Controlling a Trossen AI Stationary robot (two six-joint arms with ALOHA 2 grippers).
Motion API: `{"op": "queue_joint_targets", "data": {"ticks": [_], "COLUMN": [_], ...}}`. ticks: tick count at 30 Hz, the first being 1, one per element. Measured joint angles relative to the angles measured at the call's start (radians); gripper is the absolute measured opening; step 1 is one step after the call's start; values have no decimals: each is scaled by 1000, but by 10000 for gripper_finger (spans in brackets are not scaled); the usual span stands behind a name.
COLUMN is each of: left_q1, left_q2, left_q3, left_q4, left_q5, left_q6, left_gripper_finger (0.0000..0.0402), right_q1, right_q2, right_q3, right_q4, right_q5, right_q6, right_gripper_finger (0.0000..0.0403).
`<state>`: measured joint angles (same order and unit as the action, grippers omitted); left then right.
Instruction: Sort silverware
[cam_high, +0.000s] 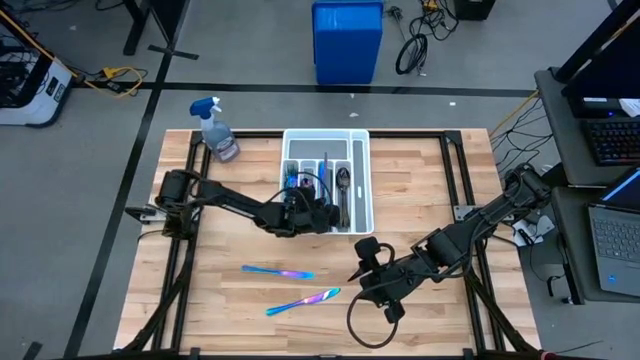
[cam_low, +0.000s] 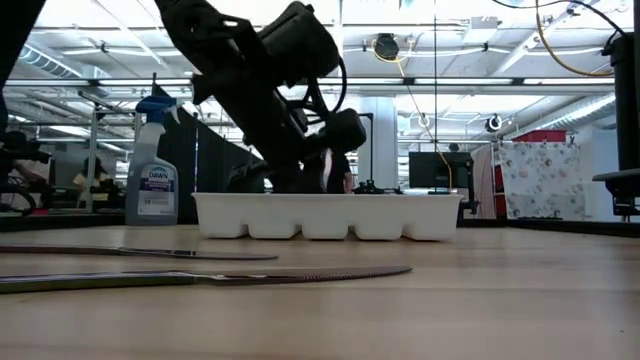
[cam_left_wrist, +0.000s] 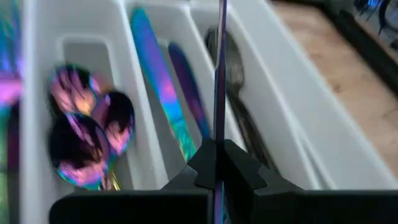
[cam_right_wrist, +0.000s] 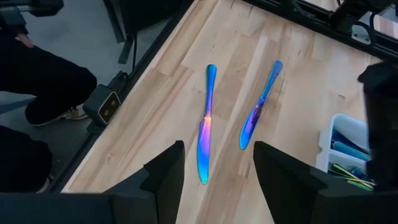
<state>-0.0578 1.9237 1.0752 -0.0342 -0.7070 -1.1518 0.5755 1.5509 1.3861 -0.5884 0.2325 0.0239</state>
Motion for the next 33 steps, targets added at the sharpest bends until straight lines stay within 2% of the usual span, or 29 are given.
{"op": "queue_joint_targets", "data": {"ticks": [3, 9, 13, 17, 19, 23, 28, 33], "left_q1": [6, 0, -12, -38, -58, -122, -257, -381], "left_q2": [13, -6, -68, -177, -250, -354, -405, -380], "left_q3": [0, 0, 0, 2, 2, 2, 2, 0], "left_q4": [3, 0, -1, -19, -92, -248, -458, -651], "left_q5": [23, 25, 27, 118, 206, 373, 387, 362], "left_q6": [-29, 1, 96, 279, 367, 441, 486, 427], "left_gripper_finger": [14, 90, 130, 147, 147, 147, 147, 148], "right_q1": [0, 0, 0, 0, 0, -3, -42, -80], "right_q2": [0, 0, 0, 0, 0, 1, 2, 2], "right_q3": [0, 0, 0, -1, -12, -53, -149, -258], "right_q4": [0, -1, -13, -48, -50, -27, 197, 410], "right_q5": [0, 1, 1, 24, 57, 137, 162, 158], "right_q6": [-3, -4, 2, 33, 53, 77, 70, 97], "right_gripper_finger": [176, 176, 176, 176, 176, 176, 176, 176]}}
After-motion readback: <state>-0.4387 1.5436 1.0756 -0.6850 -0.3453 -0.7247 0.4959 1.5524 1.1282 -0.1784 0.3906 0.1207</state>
